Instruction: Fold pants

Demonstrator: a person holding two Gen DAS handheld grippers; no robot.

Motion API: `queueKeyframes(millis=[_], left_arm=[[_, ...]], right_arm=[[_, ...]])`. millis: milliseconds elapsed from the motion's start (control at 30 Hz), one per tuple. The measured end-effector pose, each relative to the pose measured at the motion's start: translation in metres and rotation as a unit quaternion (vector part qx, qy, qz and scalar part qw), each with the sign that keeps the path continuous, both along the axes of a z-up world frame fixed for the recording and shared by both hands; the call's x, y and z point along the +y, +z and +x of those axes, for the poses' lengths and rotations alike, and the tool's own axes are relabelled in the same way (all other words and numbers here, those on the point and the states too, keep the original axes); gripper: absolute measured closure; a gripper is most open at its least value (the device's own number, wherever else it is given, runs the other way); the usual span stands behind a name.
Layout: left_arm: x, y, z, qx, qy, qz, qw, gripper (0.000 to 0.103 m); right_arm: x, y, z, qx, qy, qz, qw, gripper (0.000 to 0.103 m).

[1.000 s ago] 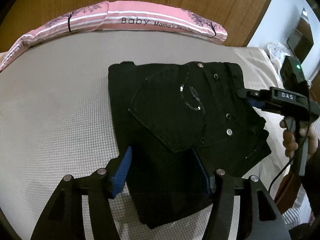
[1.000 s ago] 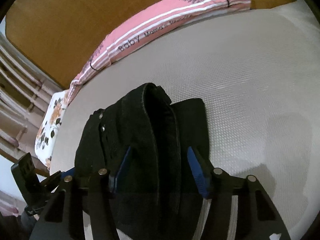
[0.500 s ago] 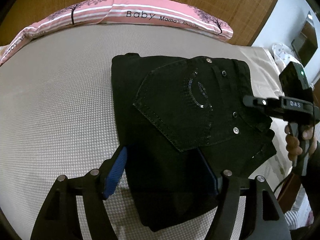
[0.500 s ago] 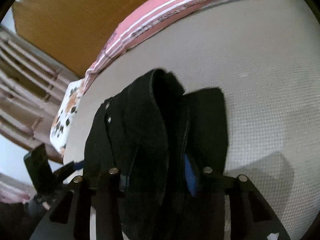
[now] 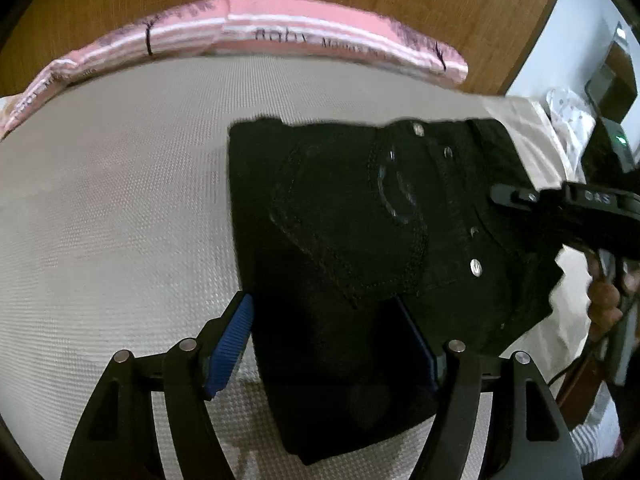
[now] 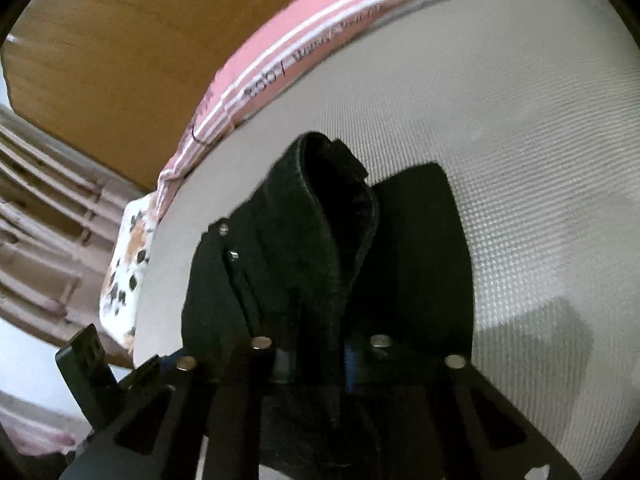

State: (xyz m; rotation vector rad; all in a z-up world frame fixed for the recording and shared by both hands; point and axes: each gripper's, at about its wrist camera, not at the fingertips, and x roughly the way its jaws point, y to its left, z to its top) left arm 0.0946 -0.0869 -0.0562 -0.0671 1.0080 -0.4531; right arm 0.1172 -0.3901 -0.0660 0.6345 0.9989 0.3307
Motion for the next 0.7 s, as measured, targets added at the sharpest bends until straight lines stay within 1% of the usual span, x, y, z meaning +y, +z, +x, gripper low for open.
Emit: queueKeyframes(millis=[67, 167, 267, 300, 367, 500, 567, 633, 667, 700], left_arm=[[0.004, 0.01, 0.0, -0.017, 0.005, -0.01, 0.9998, 0.031], [0.007, 0.022, 0.003, -0.03, 0.004, -0.026, 0.9992, 0.031], [0.002, 0.033, 0.007, -0.044, -0.004, -0.032, 0.9985, 0.031], [-0.001, 0.035, 0.008, -0.045, -0.008, -0.033, 0.9984, 0.031], [-0.01, 0.035, 0.009, -0.044, -0.024, -0.032, 0.9982, 0.031], [-0.029, 0.025, 0.007, -0.039, -0.056, -0.007, 0.9977, 0.031], [-0.035, 0.018, 0.003, -0.031, -0.07, 0.005, 0.9971, 0.031], [-0.042, 0.008, -0.002, -0.028, -0.081, 0.034, 0.9957, 0.031], [-0.048, 0.002, -0.004, -0.032, -0.09, 0.059, 0.9936, 0.031], [-0.051, -0.001, -0.006, -0.034, -0.094, 0.072, 0.9923, 0.031]], right_arm=[[0.004, 0.018, -0.009, -0.01, -0.009, -0.016, 1.0, 0.092], [0.008, 0.044, -0.023, -0.032, -0.017, -0.04, 0.999, 0.093], [0.003, 0.056, -0.031, -0.043, -0.027, -0.061, 0.997, 0.093], [0.0, 0.055, -0.033, -0.043, -0.033, -0.068, 0.996, 0.093], [-0.008, 0.046, -0.034, -0.028, -0.051, -0.065, 0.996, 0.093], [-0.023, 0.01, -0.034, 0.008, -0.077, -0.087, 0.993, 0.093], [-0.033, -0.005, -0.036, 0.02, -0.096, -0.06, 0.993, 0.093], [-0.036, -0.01, -0.036, 0.021, -0.1, -0.06, 0.993, 0.092], [-0.035, -0.009, -0.036, 0.022, -0.097, -0.065, 0.993, 0.09], [-0.033, -0.005, -0.036, 0.023, -0.094, -0.081, 0.992, 0.085]])
